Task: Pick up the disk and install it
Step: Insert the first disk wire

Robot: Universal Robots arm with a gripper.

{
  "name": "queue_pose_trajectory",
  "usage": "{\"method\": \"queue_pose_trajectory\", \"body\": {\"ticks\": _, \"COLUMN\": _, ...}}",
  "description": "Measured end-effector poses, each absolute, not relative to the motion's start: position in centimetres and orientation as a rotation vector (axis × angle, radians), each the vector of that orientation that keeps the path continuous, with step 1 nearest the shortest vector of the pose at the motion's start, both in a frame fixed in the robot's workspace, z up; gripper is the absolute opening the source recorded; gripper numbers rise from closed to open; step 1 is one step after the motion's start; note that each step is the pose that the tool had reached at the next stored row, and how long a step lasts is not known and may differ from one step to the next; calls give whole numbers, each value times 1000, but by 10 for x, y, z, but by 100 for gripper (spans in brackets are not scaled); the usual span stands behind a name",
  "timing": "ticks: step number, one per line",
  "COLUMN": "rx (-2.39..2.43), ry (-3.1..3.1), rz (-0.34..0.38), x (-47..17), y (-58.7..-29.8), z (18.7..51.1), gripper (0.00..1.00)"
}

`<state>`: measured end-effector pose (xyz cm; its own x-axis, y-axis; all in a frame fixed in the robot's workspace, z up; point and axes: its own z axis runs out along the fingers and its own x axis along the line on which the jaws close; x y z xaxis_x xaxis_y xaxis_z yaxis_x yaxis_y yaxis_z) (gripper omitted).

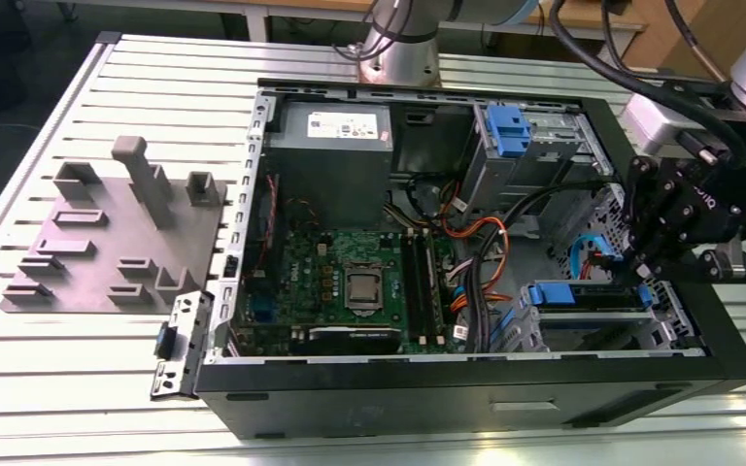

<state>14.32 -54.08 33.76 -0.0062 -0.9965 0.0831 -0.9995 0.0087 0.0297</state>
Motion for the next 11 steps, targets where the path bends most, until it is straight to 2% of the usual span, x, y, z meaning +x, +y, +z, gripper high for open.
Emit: {"method": "queue_pose_trajectory", "body": {"ticks": 11, "rx": 2185, "ry": -2200, "rz": 122, "x": 127, "y": -542, "z": 335, "gripper": 16}}
